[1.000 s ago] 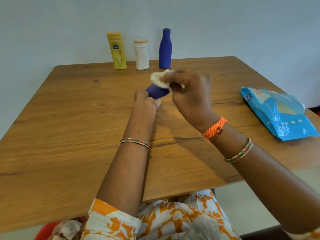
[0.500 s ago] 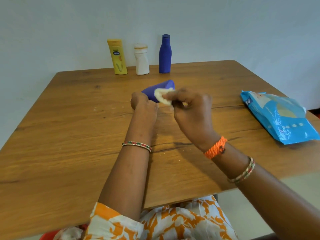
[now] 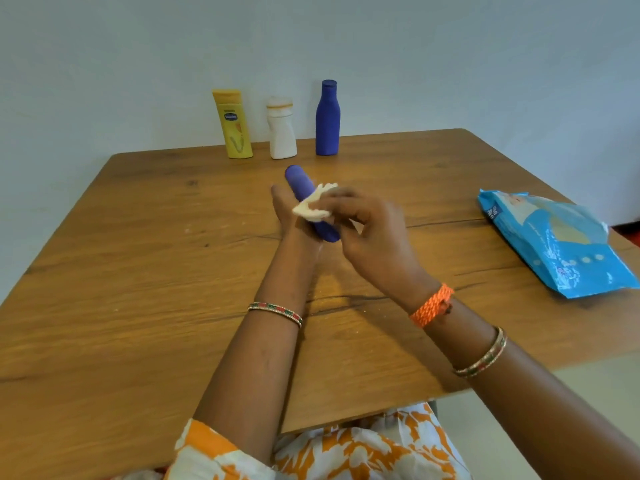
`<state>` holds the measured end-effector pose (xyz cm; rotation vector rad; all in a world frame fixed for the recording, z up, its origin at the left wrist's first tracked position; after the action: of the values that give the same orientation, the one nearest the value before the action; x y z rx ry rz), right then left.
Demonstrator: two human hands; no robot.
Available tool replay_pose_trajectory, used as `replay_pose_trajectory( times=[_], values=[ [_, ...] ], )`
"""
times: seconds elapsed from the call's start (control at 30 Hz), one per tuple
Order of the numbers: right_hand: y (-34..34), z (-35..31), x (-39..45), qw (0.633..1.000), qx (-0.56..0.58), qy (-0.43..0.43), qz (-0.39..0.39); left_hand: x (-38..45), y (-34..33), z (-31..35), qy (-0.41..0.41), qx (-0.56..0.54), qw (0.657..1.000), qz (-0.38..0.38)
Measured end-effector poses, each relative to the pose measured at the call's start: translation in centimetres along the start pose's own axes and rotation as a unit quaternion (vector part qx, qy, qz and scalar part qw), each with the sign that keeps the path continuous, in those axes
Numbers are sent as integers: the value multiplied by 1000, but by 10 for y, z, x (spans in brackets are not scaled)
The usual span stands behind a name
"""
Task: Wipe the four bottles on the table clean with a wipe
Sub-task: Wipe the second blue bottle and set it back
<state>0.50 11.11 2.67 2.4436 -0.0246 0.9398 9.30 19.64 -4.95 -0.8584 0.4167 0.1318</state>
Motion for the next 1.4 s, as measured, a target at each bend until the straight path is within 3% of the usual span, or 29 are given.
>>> replay_pose_trajectory(
  times=[0.13,0.3,0.47,0.63,0.83,1.03,1.2,1.33,1.4],
  values=[
    [-11,3,-17,989,-123,68,-55,-8,-16,-8,84,31,984,-154],
    [-3,5,5,981,-176,76,-39,-19,-20,-13,86,38,972,-213],
    [17,20,51,968,-248,31,-26,-22,-25,-16,38,93,973,-210],
    [-20,11,-7,946,-318,25,-56,-10,-18,-21,57,123,968,-213],
    [-33,-7,-44,953,-288,30,-93,-1,-20,-19,56,32,963,-262],
    [-1,21,19,969,-246,-7,-4,-5,-20,-21,12,102,960,-260],
    [-7,21,13,971,-234,20,-38,3,-10,-13,12,94,973,-209],
    [-20,13,-21,969,-231,40,-83,-1,-16,-14,45,86,968,-232],
    [-14,16,-6,967,-243,40,-70,-4,-20,-15,24,116,964,-236]
  ],
)
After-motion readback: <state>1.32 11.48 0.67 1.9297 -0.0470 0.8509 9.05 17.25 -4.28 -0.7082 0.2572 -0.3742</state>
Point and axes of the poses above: each hand's wrist, its own x-axis towards the middle knuckle, its own y-axis out of the back of the hand, z = x × y, the point moved 6 cm from there along x, towards the middle knuckle, and after that the axes turned 1 degree about -z, right-handed, at the moved point
